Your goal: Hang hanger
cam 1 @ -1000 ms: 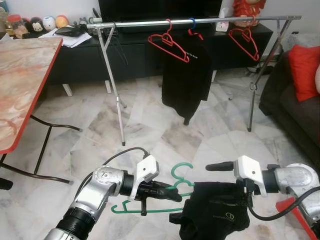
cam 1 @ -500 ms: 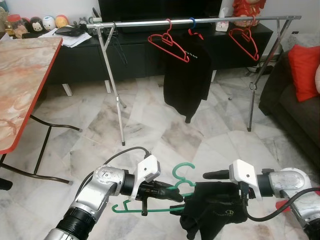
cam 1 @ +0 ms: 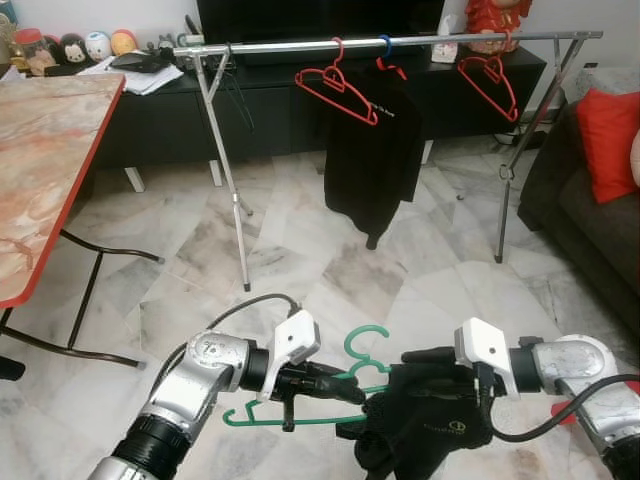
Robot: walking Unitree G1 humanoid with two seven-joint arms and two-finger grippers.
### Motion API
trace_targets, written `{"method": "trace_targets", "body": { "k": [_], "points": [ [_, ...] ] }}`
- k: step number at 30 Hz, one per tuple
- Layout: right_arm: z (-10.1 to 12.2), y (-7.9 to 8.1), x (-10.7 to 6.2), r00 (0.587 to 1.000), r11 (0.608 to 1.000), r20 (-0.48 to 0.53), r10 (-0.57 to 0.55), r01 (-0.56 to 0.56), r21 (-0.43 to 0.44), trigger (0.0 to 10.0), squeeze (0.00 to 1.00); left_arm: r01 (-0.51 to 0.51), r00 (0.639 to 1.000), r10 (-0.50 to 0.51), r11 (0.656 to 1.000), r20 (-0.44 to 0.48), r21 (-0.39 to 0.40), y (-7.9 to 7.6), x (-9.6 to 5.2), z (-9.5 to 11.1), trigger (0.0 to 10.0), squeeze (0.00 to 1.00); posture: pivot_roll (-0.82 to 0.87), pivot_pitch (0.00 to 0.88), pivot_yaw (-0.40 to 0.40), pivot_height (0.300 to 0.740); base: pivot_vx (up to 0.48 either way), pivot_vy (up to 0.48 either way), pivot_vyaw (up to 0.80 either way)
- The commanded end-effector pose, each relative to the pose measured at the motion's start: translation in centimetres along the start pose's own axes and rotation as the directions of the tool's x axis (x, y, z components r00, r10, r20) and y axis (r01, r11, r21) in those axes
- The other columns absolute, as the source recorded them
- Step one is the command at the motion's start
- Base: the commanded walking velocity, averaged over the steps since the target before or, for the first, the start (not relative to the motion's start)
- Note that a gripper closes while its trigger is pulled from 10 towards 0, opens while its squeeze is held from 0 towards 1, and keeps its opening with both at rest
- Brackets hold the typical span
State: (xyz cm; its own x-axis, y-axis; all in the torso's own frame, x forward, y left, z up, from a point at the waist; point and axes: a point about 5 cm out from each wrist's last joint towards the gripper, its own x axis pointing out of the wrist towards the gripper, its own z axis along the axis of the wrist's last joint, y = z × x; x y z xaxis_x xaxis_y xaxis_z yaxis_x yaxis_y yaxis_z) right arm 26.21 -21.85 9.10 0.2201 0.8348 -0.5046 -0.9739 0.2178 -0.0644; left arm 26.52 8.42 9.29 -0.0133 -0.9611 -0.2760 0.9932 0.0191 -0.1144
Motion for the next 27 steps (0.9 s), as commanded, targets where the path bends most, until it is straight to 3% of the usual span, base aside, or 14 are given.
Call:
{"method": "trace_targets", "body": {
  "k": [1,22,23,24,27],
  "points": [
    [0.17,-0.09,0.16,1.000,1.000,0.002,0.012,-0.012,-0.003,0.0,0.00,0.027,0.999,-0.028,0.999,0.032,0.039,-0.16,0.31,1.09,10.0,0.00,-0.20,0.054,-0.022,0.740,0.000,0.000,0.00],
    [0.27,0.42,0.83,0.998,0.998,0.012,0.058,-0.058,0.011,0.0,0.00,0.036,0.999,-0.035,0.998,-0.019,0.059,0.31,0.28,1.09,10.0,0.00,-0.20,0.051,-0.021,0.740,0.000,0.000,0.00],
    [0.23,0.45,0.87,0.998,0.998,0.006,0.064,-0.064,0.012,0.0,0.00,0.042,0.999,-0.040,0.998,-0.026,0.055,0.31,0.25,1.01,10.0,0.70,-0.20,0.050,-0.021,0.740,0.000,0.000,0.00],
    [0.20,0.47,0.86,0.998,0.998,0.002,0.066,-0.066,0.012,0.0,0.00,0.050,0.998,-0.048,0.997,-0.032,0.055,0.27,0.22,0.96,10.0,1.00,-0.20,0.050,-0.023,0.740,0.000,0.000,0.00],
    [0.18,0.47,0.83,0.998,0.998,0.001,0.066,-0.066,0.013,0.0,0.00,0.055,0.998,-0.053,0.997,-0.033,0.056,0.28,0.13,0.98,10.0,1.00,-0.20,0.050,-0.023,0.740,0.000,0.000,0.00]
  ]
}}
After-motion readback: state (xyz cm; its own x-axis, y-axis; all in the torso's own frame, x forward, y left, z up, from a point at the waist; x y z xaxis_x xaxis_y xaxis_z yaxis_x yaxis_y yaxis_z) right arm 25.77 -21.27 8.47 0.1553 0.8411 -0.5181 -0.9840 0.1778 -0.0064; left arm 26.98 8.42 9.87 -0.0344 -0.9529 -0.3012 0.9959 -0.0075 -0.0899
